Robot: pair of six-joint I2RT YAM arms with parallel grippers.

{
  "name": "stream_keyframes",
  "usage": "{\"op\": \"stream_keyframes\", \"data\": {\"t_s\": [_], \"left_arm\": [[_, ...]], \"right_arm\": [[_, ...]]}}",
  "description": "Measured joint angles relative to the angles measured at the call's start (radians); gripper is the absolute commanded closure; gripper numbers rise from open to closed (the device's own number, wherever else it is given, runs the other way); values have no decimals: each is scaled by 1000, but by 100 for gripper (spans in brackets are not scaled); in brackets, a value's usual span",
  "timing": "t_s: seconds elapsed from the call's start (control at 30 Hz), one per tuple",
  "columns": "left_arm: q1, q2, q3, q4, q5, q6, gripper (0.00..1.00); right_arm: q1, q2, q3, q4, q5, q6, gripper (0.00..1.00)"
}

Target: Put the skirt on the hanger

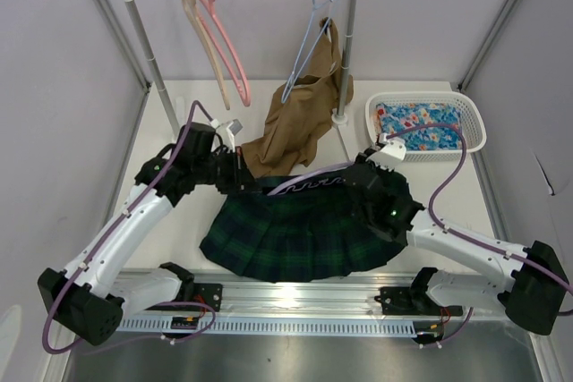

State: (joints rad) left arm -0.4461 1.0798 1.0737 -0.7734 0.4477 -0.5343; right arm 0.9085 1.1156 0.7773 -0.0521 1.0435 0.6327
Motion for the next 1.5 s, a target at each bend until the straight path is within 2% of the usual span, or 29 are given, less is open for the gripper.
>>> {"op": "stream_keyframes", "data": {"t_s": [0.47,0.87,1.2,1.5], "left_arm": [[-29,58,26,-2,-24,-35,100],[-29,94,128,-54,-56,-32,100],[-29,84,19,-11,-39,-42,100],[-29,95,58,-3,-34,-45,100]], "right_arm": [[99,49,30,45,171,-109,100],[111,66,30,47,204,-78,100],[119,38,22,50,205,-112,100],[172,82,22,19,233,-48,100]]}}
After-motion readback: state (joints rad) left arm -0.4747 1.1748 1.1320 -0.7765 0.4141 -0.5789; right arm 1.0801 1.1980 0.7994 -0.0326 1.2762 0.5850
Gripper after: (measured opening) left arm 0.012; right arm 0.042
